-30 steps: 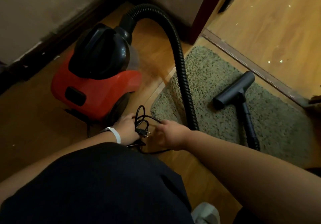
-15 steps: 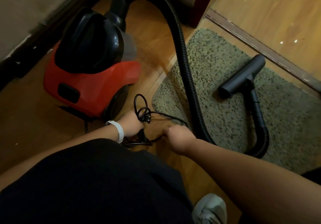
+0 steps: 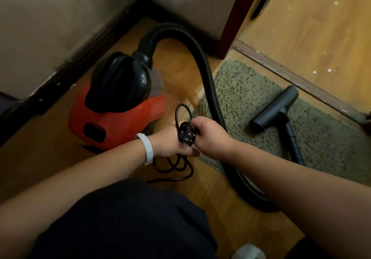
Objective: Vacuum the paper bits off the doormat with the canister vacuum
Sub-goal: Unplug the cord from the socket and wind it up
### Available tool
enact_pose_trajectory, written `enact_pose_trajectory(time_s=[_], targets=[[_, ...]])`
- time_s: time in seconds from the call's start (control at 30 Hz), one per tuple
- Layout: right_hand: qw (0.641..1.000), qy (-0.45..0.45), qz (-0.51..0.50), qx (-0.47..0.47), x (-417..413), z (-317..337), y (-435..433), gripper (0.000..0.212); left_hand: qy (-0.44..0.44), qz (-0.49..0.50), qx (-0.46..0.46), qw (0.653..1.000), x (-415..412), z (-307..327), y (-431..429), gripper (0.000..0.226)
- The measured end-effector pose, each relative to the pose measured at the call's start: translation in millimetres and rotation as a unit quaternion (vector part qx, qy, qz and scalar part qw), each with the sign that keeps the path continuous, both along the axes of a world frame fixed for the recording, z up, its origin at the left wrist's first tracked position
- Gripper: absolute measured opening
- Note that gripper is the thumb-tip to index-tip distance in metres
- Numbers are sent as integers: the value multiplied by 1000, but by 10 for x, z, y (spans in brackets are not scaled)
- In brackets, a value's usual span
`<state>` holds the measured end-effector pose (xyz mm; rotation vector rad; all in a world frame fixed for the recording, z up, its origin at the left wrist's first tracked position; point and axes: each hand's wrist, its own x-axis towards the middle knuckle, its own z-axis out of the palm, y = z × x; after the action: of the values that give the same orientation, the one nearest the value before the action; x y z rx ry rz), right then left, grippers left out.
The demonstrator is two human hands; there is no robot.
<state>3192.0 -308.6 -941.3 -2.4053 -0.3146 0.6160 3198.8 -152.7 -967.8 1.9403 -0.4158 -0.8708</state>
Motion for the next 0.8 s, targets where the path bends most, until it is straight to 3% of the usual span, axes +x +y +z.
enact_pose_trajectory(time_s=[0.1, 0.33, 0.4, 0.53, 0.67, 0.8], targets=[[1000, -5, -10, 23, 92, 179, 76, 11, -38, -14, 20, 999, 62, 97, 77, 12], [988, -70, -83, 110, 362, 569, 179, 2, -186, 138, 94, 968, 358, 628, 330, 26], [982, -113, -90, 120, 480, 670, 275, 13, -221, 179, 173, 943, 550, 820, 478, 28], [981, -148, -60, 113, 764, 832, 501, 38, -303, 224, 318, 870, 838, 1279, 712, 8], [989, -121, -33, 84, 1014, 752, 582, 43, -317, 221, 406, 828, 931, 1380, 915, 35], [994, -95, -55, 10, 1181, 450, 440, 50, -248, 194, 450, 836, 949, 1299, 988, 54]])
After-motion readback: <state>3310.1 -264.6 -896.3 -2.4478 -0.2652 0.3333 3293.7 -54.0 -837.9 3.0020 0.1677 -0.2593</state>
